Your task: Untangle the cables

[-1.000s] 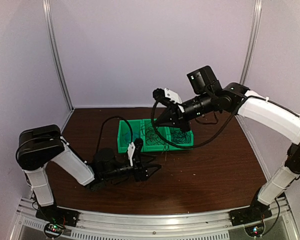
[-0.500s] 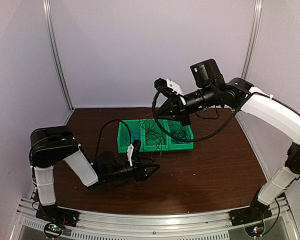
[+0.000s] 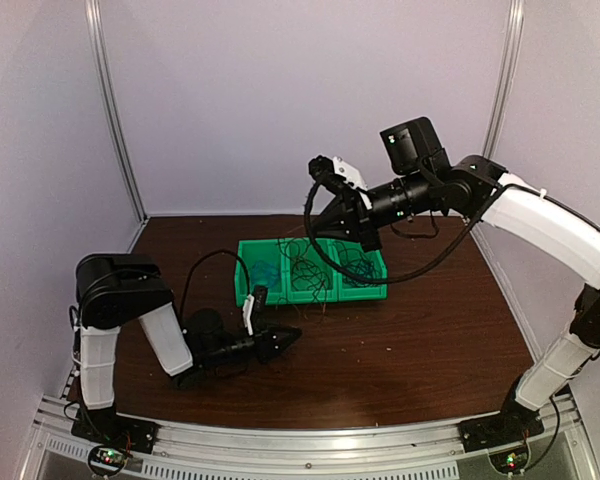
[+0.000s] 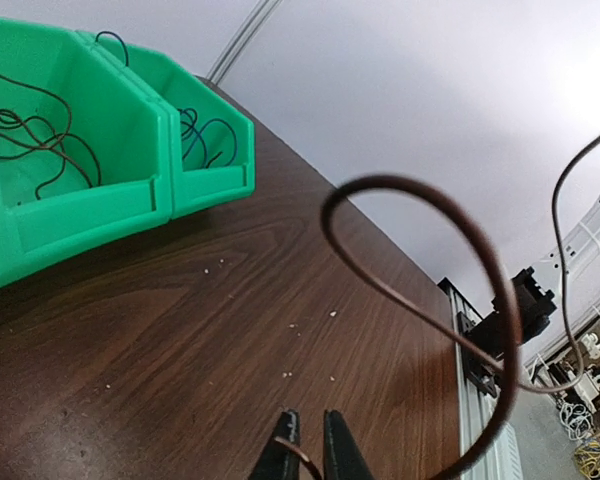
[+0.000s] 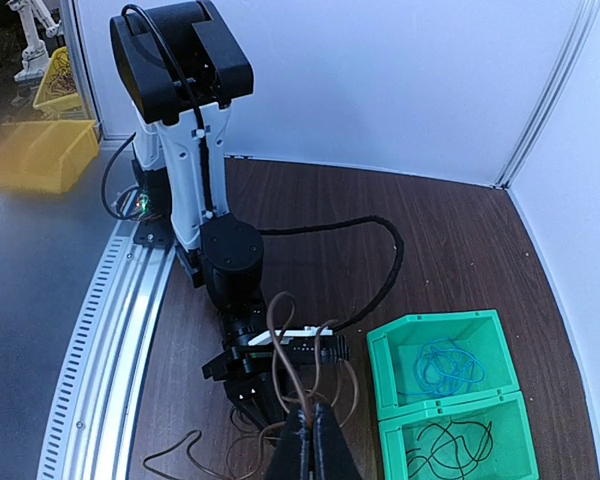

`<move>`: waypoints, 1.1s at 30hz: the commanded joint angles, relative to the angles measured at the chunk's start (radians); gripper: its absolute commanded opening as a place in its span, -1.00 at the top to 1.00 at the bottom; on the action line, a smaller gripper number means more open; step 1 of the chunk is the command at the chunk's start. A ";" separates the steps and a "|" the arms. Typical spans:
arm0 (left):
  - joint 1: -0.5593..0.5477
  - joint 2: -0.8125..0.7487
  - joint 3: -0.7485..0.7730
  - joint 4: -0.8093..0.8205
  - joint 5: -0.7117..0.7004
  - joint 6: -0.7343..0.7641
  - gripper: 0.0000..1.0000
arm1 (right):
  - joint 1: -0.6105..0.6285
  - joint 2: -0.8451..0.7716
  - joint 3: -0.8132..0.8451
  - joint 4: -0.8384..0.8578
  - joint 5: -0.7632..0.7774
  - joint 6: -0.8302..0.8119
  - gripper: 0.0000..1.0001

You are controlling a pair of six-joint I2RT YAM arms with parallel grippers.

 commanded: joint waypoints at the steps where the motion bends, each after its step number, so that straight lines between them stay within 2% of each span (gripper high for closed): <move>1: 0.016 0.016 -0.001 0.298 0.020 -0.041 0.98 | -0.004 -0.021 0.016 0.006 0.006 0.007 1.00; 4: 0.028 0.006 -0.044 0.296 -0.011 -0.063 1.00 | -0.044 -0.032 0.059 -0.007 0.028 0.005 1.00; 9: 0.058 -0.033 -0.159 0.297 -0.056 -0.091 1.00 | -0.290 -0.077 0.167 0.083 -0.060 0.137 1.00; 14: 0.075 -0.060 -0.223 0.298 -0.074 -0.102 1.00 | -0.428 -0.102 0.241 0.130 -0.022 0.184 1.00; 22: 0.084 -0.088 -0.252 0.298 -0.087 -0.109 1.00 | -0.574 -0.117 0.276 0.232 0.114 0.244 1.00; 27: 0.089 -0.136 -0.318 0.298 -0.112 -0.093 1.00 | -0.763 -0.103 0.288 0.354 0.153 0.385 1.00; 30: 0.091 -0.160 -0.345 0.298 -0.126 -0.085 1.00 | -0.888 -0.096 0.247 0.447 0.164 0.482 1.00; 33: 0.091 -0.185 -0.359 0.297 -0.129 -0.074 1.00 | -0.913 -0.090 0.176 0.499 0.141 0.518 1.00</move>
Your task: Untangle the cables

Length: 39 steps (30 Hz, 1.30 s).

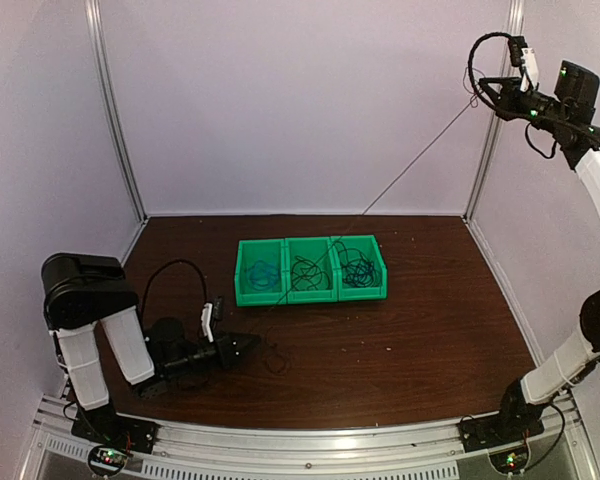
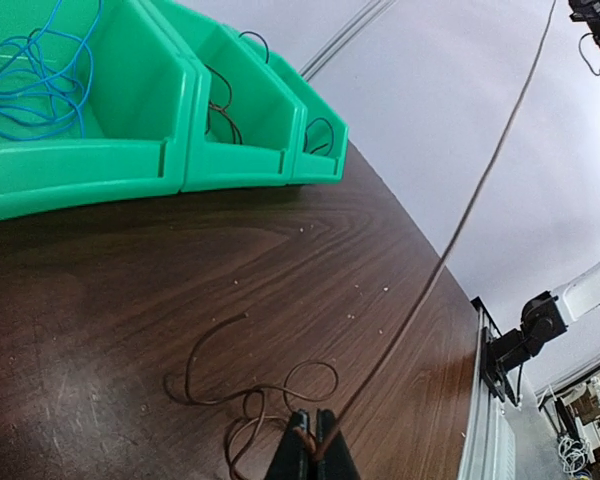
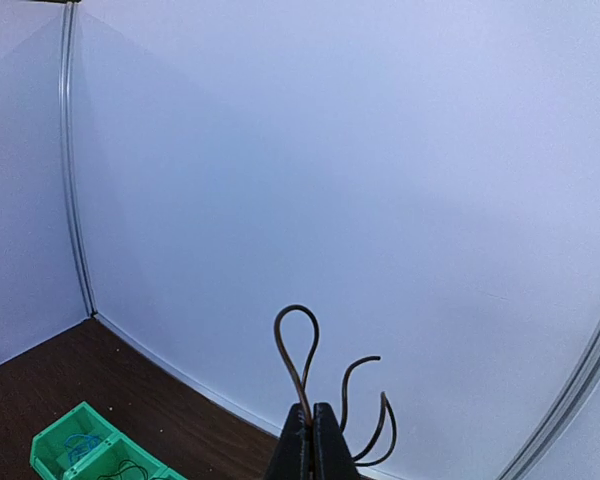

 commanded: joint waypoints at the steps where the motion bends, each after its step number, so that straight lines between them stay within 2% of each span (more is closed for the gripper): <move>1: 0.011 -0.027 -0.042 0.282 -0.027 0.027 1.00 | -0.048 0.006 -0.076 0.205 -0.001 0.106 1.00; 5: 0.011 -0.084 -0.016 0.263 0.011 0.047 1.00 | 0.002 -0.002 -0.219 0.234 -0.076 0.110 1.00; 8: 0.011 -0.155 0.071 0.126 0.041 0.071 1.00 | 0.092 -0.006 -0.310 0.222 -0.071 0.053 1.00; 11: 0.011 -0.250 0.198 -0.109 0.059 0.136 1.00 | 0.214 0.030 -0.354 0.162 -0.068 -0.021 1.00; 15: 0.011 -0.369 0.414 -0.535 0.007 0.305 1.00 | 0.375 0.109 -0.356 0.098 -0.048 -0.101 1.00; 18: 0.020 -0.388 0.601 -0.870 -0.050 0.387 1.00 | 0.452 0.176 -0.339 0.103 -0.041 -0.101 1.00; 20: 0.027 -0.378 0.697 -0.993 -0.083 0.419 1.00 | 0.491 0.229 -0.314 0.107 -0.045 -0.094 1.00; 25: 0.048 -0.335 0.852 -1.145 -0.139 0.447 1.00 | 0.550 0.380 -0.239 0.129 -0.061 -0.058 1.00; 31: 0.086 -0.259 0.952 -1.238 -0.154 0.416 1.00 | 0.588 0.553 -0.168 0.139 -0.050 -0.044 1.00; 39: 0.126 -0.067 1.078 -1.239 -0.117 0.382 1.00 | 0.602 0.750 -0.062 0.106 0.035 -0.037 1.00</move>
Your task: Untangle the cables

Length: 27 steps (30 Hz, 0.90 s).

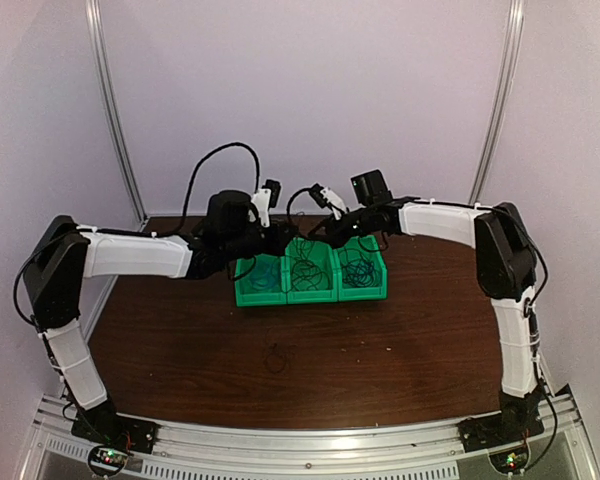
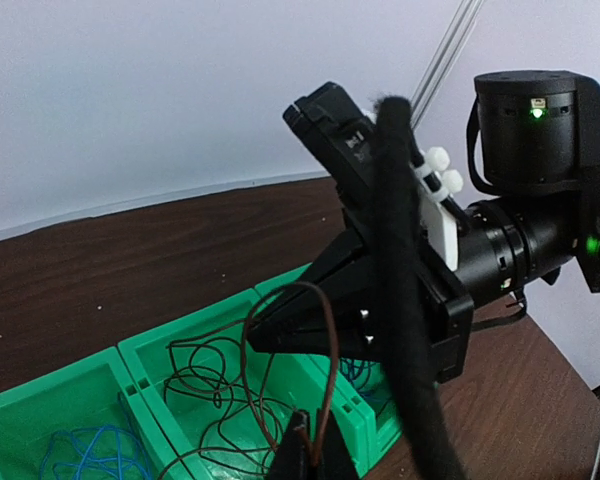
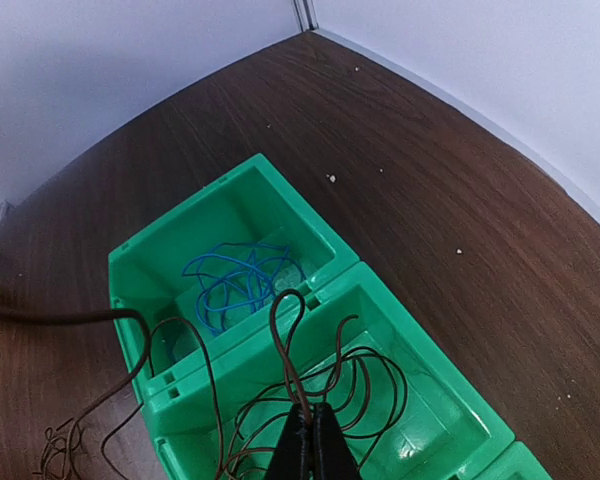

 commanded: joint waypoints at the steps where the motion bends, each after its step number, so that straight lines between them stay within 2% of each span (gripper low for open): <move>1: 0.013 0.088 0.072 0.009 0.018 -0.020 1.00 | 0.011 0.076 0.078 -0.024 0.062 0.014 1.00; 8: 0.013 0.165 0.135 0.080 0.070 -0.050 1.00 | 0.009 0.094 0.082 -0.068 0.053 0.011 0.95; 12: 0.013 0.182 0.162 0.108 0.099 -0.059 1.00 | -0.007 0.004 0.028 -0.077 0.018 0.021 0.47; 16: 0.013 0.193 0.188 0.119 0.116 -0.061 1.00 | -0.032 -0.103 -0.033 -0.107 0.054 -0.007 0.25; 22: 0.009 0.195 0.235 0.137 0.160 -0.054 1.00 | -0.073 -0.246 -0.195 -0.117 0.088 -0.110 0.21; 27: -0.039 0.204 0.346 0.047 0.177 0.084 1.00 | -0.144 -0.417 -0.359 -0.084 0.011 -0.117 0.21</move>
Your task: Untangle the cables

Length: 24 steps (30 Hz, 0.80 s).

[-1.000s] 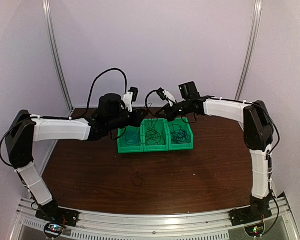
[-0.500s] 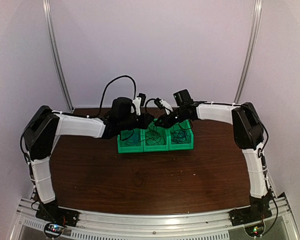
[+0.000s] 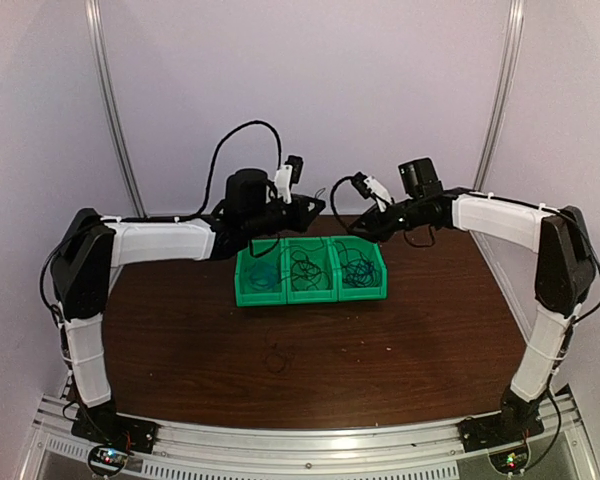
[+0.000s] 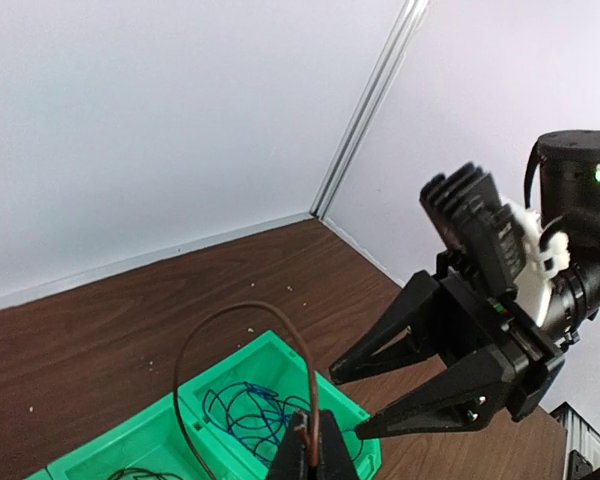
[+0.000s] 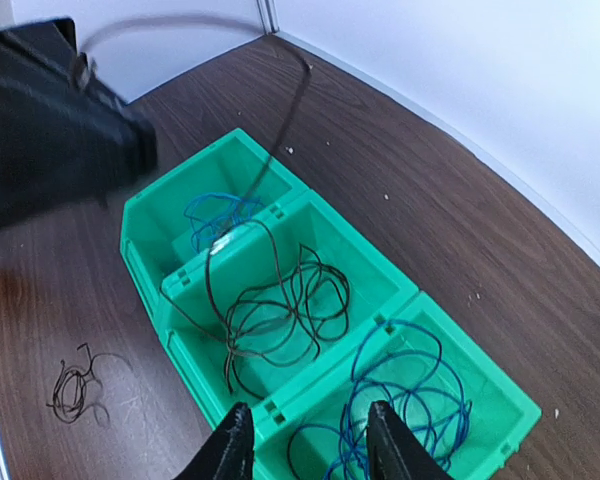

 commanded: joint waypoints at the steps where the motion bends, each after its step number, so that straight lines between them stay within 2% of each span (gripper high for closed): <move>1: -0.049 0.003 0.090 -0.003 0.032 0.116 1.00 | -0.068 -0.146 -0.147 0.009 -0.051 -0.045 0.20; 6: -0.070 -0.031 0.086 0.026 -0.012 0.163 1.00 | -0.138 -0.329 -0.327 0.039 -0.052 -0.075 0.20; 14: -0.072 -0.022 0.123 0.021 0.002 0.175 1.00 | -0.266 -0.500 -0.591 0.109 -0.116 -0.107 0.20; 18: -0.070 0.002 0.116 0.019 -0.001 0.154 1.00 | -0.328 -0.532 -0.607 0.126 -0.130 -0.103 0.20; 24: -0.047 0.021 0.002 0.101 -0.026 0.090 1.00 | -0.333 -0.531 -0.620 0.132 -0.148 -0.113 0.20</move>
